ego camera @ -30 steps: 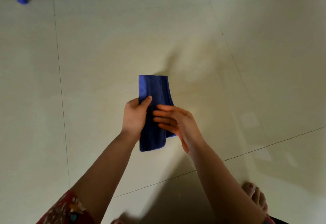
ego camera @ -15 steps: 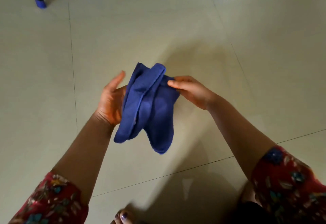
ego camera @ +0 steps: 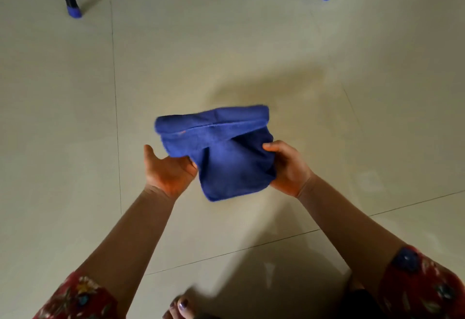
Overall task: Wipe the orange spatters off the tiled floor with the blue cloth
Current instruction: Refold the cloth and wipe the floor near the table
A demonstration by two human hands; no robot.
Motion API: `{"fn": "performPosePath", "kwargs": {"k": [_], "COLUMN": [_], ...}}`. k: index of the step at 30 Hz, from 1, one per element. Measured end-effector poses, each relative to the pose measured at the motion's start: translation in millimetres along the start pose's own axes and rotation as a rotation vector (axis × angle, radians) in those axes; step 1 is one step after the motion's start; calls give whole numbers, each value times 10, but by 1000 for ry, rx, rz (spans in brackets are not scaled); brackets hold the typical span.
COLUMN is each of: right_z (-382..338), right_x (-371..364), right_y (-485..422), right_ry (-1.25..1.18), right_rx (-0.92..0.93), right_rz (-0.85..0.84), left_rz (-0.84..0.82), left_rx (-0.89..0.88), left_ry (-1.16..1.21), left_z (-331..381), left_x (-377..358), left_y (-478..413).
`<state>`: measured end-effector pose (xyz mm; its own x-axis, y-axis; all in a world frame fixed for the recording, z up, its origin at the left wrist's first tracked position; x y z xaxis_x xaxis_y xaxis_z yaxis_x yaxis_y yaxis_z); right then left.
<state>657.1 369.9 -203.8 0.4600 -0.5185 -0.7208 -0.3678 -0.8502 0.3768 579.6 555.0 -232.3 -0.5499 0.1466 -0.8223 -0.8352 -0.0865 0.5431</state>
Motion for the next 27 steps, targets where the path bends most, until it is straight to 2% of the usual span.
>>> {"fn": "performPosePath", "kwargs": {"k": [3,5,8,10,12,15,17,19,21,22,24,25,27], "right_z": [22,40,56,74,77,-113,-373,-668,-893,-1008,-1196,-1271,-1312], "right_x": [63,136,204,193,196,169,86,29,-57,-132,-279,-368,-446], "right_y": [-37,4,85,100,80,-35,-60,-26,-16,-25,-28,-27,-72], "right_ry": [17,120,204,134,102,141,173,358,547,626,815,934,1290], "right_rx": [2,-54,-185,-262,-302,-89,119,257,293,320,362,337,156], "right_rz": [57,98,127,156,266,384,421,520,584,570,482,429,406], "left_rz": [55,37,-22,21,100,162,188,223,239,197,38,-36,-77], "left_rx": [116,173,238,245,179,-14,-158,-320,-462,-502,-487,-430,-289], "left_ry": [-72,-158,-506,-738,-904,-1156,-1187,-1196,-1202,-1195,-1238,-1334,-1672], "left_z": [-109,-108,-65,-18,63,256,404,567,688,731,778,785,761], "left_x": [57,-20,-167,-216,-254,-391,-524,-692,-872,-979,-1145,-1213,-1258], "left_y": [-15,34,67,90,92,68,70,90,140,155,147,124,91]}}
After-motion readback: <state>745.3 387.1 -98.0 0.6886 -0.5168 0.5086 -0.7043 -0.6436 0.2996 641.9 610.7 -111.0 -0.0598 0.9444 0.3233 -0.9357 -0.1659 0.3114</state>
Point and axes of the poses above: each hand's wrist, its own y-axis away from the middle knuckle, its own x-axis out of the back of the hand, z = x × y, the point moved 6 cm from there along -y, towards the middle knuckle, and after that the axes turned 13 degrees about -z, right-handed, at the moved point
